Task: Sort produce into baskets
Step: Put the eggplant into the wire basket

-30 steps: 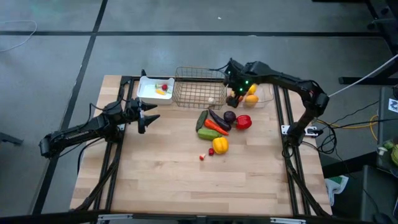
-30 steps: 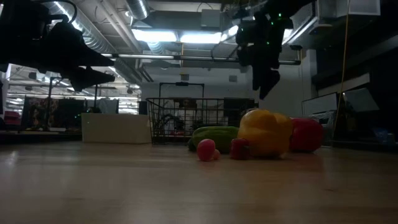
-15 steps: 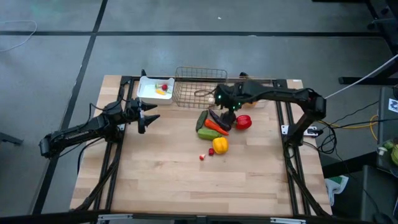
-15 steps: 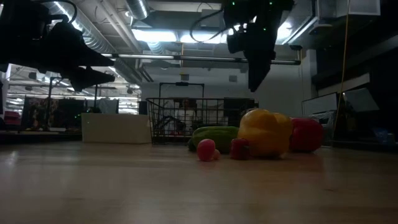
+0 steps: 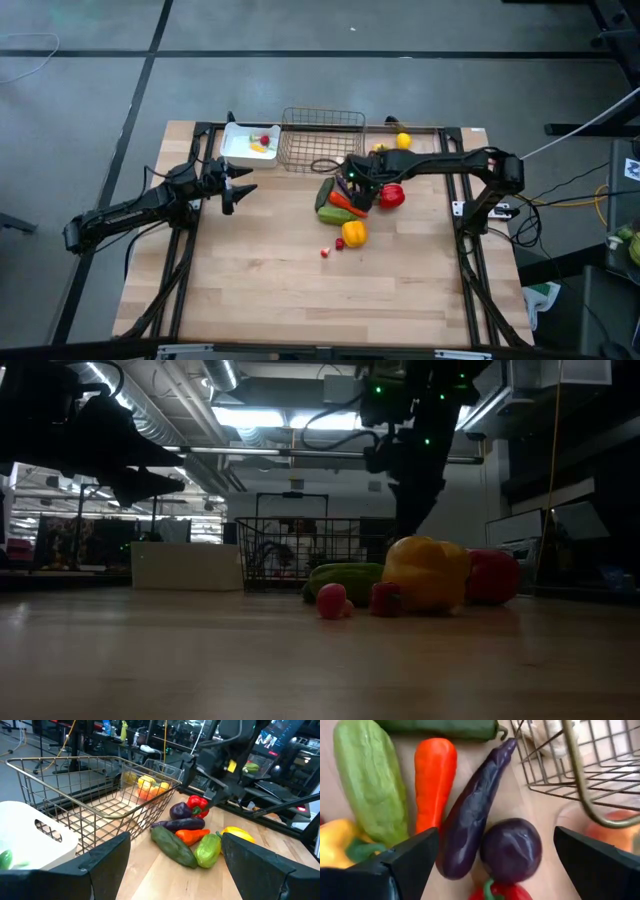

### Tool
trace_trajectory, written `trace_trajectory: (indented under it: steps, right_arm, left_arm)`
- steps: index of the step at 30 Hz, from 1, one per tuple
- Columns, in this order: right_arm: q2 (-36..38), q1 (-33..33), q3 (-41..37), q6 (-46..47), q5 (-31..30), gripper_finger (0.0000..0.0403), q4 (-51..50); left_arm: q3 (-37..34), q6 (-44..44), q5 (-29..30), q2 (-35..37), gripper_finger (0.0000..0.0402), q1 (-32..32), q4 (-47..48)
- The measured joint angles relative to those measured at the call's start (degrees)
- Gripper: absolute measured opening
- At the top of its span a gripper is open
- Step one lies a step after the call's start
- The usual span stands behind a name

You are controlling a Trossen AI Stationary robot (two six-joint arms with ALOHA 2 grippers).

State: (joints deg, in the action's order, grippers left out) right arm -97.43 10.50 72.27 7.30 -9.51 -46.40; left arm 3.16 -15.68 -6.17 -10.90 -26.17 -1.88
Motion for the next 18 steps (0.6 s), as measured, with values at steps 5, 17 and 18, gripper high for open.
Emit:
trace_trajectory:
  steps: [5, 17, 18]
  right_arm:
    - [0.00, -0.04, -4.43, 0.41, 1.28, 0.0390, 5.55]
    - [0.00, 0.00, -13.48, 1.47, 1.47, 0.0390, 17.61]
    - [0.00, 0.00, -13.98, 1.47, 1.28, 0.0390, 18.40]
  left_arm:
    - [0.00, 0.00, 0.00, 0.00, 0.0310, 0.00, 0.01]
    - [0.00, 0.00, 0.00, 0.00, 0.0310, -0.01, 0.02]
    - [0.00, -0.01, 0.00, 0.00, 0.0310, -0.02, 0.01]
